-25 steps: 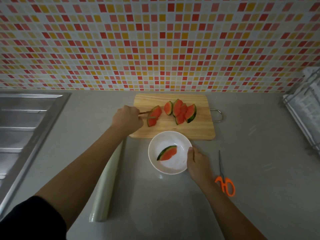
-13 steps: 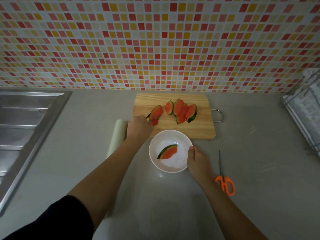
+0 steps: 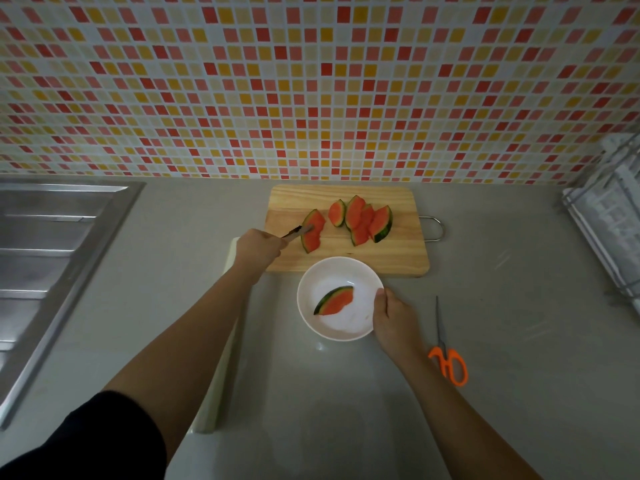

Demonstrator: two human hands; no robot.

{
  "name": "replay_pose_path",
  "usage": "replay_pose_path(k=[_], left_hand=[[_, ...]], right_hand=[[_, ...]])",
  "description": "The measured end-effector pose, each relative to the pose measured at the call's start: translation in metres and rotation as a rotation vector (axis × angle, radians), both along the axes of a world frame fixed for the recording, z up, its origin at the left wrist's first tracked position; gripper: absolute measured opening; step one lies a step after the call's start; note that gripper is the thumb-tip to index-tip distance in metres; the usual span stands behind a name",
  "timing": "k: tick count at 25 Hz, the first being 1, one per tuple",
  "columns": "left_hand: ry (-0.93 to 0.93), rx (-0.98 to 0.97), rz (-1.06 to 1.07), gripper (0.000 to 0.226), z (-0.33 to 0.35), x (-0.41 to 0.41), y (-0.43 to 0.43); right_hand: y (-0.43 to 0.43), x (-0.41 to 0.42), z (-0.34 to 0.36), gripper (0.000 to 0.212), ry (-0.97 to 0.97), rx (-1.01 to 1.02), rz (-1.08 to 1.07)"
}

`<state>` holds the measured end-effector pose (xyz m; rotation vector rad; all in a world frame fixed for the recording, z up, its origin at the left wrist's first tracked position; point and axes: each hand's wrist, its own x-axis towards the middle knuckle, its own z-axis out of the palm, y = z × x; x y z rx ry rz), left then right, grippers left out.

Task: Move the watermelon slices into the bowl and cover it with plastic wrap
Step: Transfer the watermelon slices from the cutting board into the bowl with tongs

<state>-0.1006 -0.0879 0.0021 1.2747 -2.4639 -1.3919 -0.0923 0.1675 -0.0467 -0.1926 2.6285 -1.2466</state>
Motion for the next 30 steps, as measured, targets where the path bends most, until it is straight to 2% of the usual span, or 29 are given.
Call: replay_pose_path(k=[3, 7, 10, 14, 16, 20, 23, 27, 30], left_hand=[[-0.13, -0.265, -0.202, 0.032, 0.002, -0.007, 0.011], [-0.13, -0.444, -0.234, 0.018, 0.008, -0.012, 0.025], [-0.107, -0.715, -0.383, 0.01, 0.012, -0.008, 0.041], [-0.183, -1.128, -0.659, 0.024, 0.01, 0.007, 0.051], [-0.197, -1.243, -0.676, 0.026, 0.01, 0.013, 0.046], [-0.1, -0.994, -0.672, 0.032, 0.007, 0.013, 0.035], [-0.047, -1.041, -0.702, 0.031, 0.008, 0.014, 0.032], [-0.034, -1.003, -0.678, 0.031, 0.015, 0.019, 0.026], [-0.093, -0.984, -0.748, 0.03, 0.02, 0.012, 0.019]], right_hand=[[0.0, 0.0, 0.0, 0.033, -0.006, -0.001, -0.002], [0.0, 0.0, -0.001, 0.036, -0.025, -0.004, -0.005], [0.0, 0.0, 0.0, 0.038, -0.019, -0.01, -0.004], [0.0, 0.0, 0.002, 0.035, -0.006, 0.001, -0.005], [-0.001, 0.0, 0.002, 0.034, -0.005, 0.003, -0.004], [-0.001, -0.002, 0.002, 0.033, -0.012, 0.01, 0.006], [0.0, -0.003, 0.001, 0.033, -0.01, 0.013, 0.012], [0.0, -0.004, 0.0, 0.033, -0.017, 0.025, 0.016], [0.0, -0.005, -0.001, 0.032, 0.0, 0.044, 0.013]])
